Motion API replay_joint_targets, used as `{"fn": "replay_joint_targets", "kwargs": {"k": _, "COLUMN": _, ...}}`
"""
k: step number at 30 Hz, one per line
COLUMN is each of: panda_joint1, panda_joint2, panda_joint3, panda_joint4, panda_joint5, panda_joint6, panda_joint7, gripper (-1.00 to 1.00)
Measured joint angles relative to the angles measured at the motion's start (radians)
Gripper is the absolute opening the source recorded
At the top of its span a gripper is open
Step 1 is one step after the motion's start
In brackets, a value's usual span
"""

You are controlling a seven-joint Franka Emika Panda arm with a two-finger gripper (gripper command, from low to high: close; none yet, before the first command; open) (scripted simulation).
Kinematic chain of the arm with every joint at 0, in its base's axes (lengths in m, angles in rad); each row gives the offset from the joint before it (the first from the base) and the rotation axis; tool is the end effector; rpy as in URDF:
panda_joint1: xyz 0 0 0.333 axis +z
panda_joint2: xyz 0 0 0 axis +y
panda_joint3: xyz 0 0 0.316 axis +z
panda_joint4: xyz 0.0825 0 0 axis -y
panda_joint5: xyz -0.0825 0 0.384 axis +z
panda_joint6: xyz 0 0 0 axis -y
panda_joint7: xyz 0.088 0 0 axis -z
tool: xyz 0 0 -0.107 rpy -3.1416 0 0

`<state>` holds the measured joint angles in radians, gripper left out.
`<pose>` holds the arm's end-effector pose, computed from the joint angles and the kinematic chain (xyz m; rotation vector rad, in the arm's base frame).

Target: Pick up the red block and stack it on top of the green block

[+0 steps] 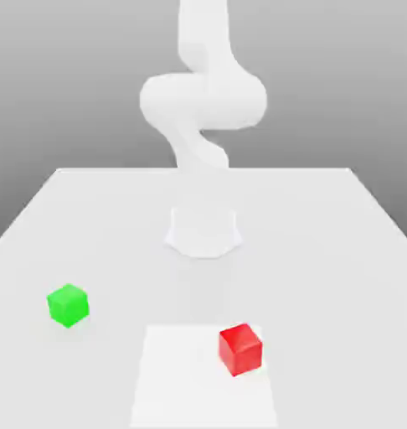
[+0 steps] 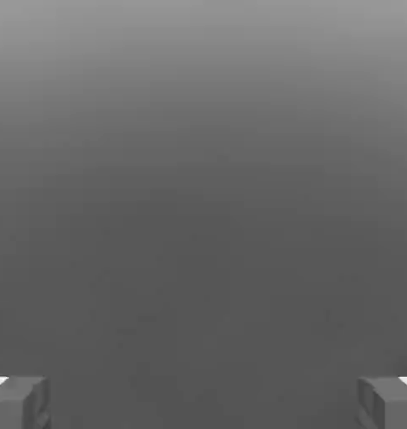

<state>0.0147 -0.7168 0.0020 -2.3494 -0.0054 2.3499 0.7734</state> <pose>0.3796 0.0065 0.6613 -2.5263 1.0008 -0.9437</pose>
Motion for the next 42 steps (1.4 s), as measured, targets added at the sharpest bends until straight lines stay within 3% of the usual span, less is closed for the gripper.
{"fn": "replay_joint_targets", "kwargs": {"k": 19, "panda_joint1": 0.112, "panda_joint2": 0.703, "panda_joint3": 0.016, "panda_joint4": -0.4, "panda_joint5": 0.001, "panda_joint6": 0.417, "panda_joint7": -0.254, "gripper": 0.0}}
{"fn": "replay_joint_targets", "kwargs": {"k": 25, "panda_joint1": 0.117, "panda_joint2": 0.921, "panda_joint3": 0.012, "panda_joint4": -0.391, "panda_joint5": -0.008, "panda_joint6": 0.595, "panda_joint7": -0.259, "gripper": 0.0}}
{"fn": "replay_joint_targets", "kwargs": {"k": 26, "panda_joint1": 0.119, "panda_joint2": 0.953, "panda_joint3": 0.009, "panda_joint4": -0.387, "panda_joint5": -0.009, "panda_joint6": 0.623, "panda_joint7": -0.258, "gripper": -1.0}}
{"fn": "replay_joint_targets", "kwargs": {"k": 33, "panda_joint1": 0.118, "panda_joint2": 0.96, "panda_joint3": 0.01, "panda_joint4": -0.386, "panda_joint5": -0.013, "panda_joint6": 0.628, "panda_joint7": -0.255, "gripper": -1.0}}
{"fn": "replay_joint_targets", "kwargs": {"k": 39, "panda_joint1": 0.113, "panda_joint2": 0.769, "panda_joint3": 0.018, "panda_joint4": -0.414, "panda_joint5": 0.002, "panda_joint6": 0.464, "panda_joint7": -0.265, "gripper": -1.0}}
{"fn": "replay_joint_targets", "kwargs": {"k": 42, "panda_joint1": 0.034, "panda_joint2": 0.712, "panda_joint3": -0.03, "panda_joint4": -0.428, "panda_joint5": -0.02, "panda_joint6": 0.424, "panda_joint7": -0.174, "gripper": -1.0}}
